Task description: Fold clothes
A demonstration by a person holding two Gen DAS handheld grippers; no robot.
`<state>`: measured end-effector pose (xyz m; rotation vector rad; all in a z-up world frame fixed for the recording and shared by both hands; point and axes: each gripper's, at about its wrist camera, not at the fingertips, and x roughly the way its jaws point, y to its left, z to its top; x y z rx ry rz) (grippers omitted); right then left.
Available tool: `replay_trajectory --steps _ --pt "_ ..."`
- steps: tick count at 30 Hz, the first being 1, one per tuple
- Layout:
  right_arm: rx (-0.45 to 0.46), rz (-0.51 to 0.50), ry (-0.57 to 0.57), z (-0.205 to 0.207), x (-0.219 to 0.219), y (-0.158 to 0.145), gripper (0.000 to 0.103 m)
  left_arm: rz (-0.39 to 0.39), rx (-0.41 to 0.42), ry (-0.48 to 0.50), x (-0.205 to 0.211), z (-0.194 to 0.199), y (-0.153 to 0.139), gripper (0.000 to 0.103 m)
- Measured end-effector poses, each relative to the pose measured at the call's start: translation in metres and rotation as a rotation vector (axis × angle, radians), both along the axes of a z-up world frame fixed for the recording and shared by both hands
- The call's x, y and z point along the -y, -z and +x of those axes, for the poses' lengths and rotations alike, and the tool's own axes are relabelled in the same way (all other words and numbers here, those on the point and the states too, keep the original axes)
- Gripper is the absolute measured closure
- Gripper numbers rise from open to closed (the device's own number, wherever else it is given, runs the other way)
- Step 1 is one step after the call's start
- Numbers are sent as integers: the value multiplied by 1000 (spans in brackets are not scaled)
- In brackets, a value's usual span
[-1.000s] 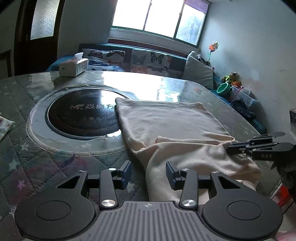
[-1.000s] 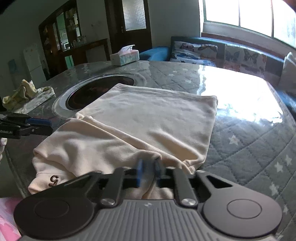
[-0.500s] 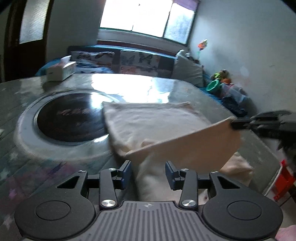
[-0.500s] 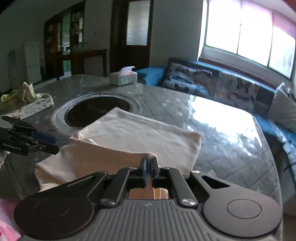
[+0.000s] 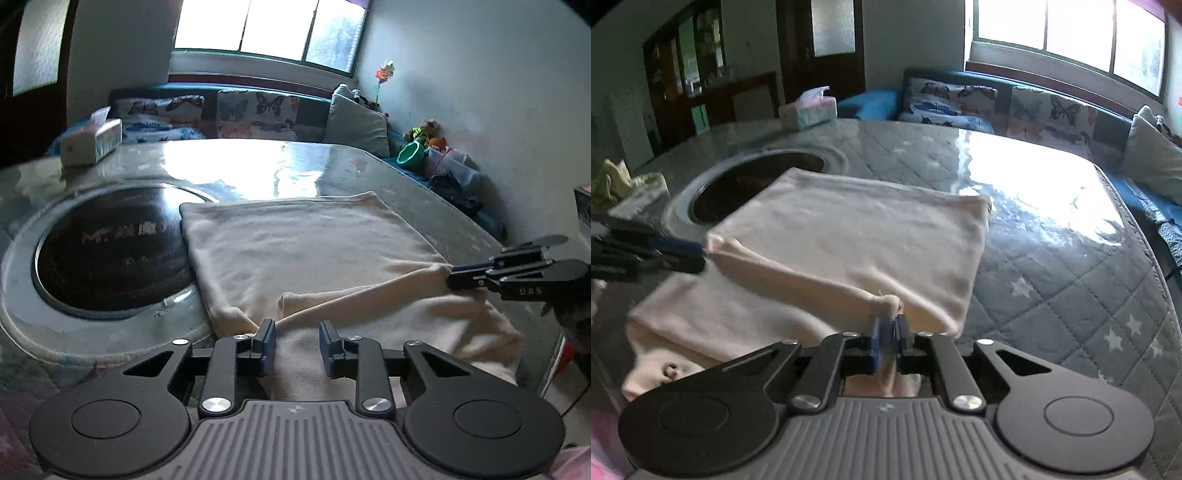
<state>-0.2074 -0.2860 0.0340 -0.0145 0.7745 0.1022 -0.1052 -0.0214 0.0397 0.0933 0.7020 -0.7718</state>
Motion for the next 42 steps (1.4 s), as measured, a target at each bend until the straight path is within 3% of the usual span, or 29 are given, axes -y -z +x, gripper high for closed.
replay_trajectory --steps 2,7,11,15,21,23,25,29,33,37,39,41,42 --pt "21 -16 -9 -5 0 -5 89 8 25 17 2 -7 -6 74" --pt "70 -24 -89 -21 -8 -21 88 -3 49 101 15 -24 -12 74" --pt "26 -16 -161 -22 -18 -8 88 44 44 146 28 -31 -3 74" --pt "-14 -16 -162 -24 -18 3 88 98 41 173 27 -38 5 73" --pt "-20 8 -169 -30 -13 4 85 126 87 247 14 -63 -4 58" --pt "-21 8 -173 -30 -14 4 84 150 102 273 12 -75 -7 43" --pt "-16 10 -177 -31 -15 1 79 169 118 298 11 -86 -8 38" --pt "0 3 -194 -38 -19 -6 75 210 190 382 15 -108 -6 33" --pt "15 -21 -217 -50 -23 -15 68 269 289 443 25 -124 5 33" --pt "18 -57 -242 -64 -24 -19 64 290 334 448 31 -127 13 35" --pt "19 -87 -257 -72 -24 -20 61 285 358 446 33 -127 16 42" --pt "18 -120 -281 -80 -26 -20 61 279 344 450 35 -124 18 63" --pt "18 -137 -293 -85 -26 -20 58 273 338 448 35 -122 17 68"
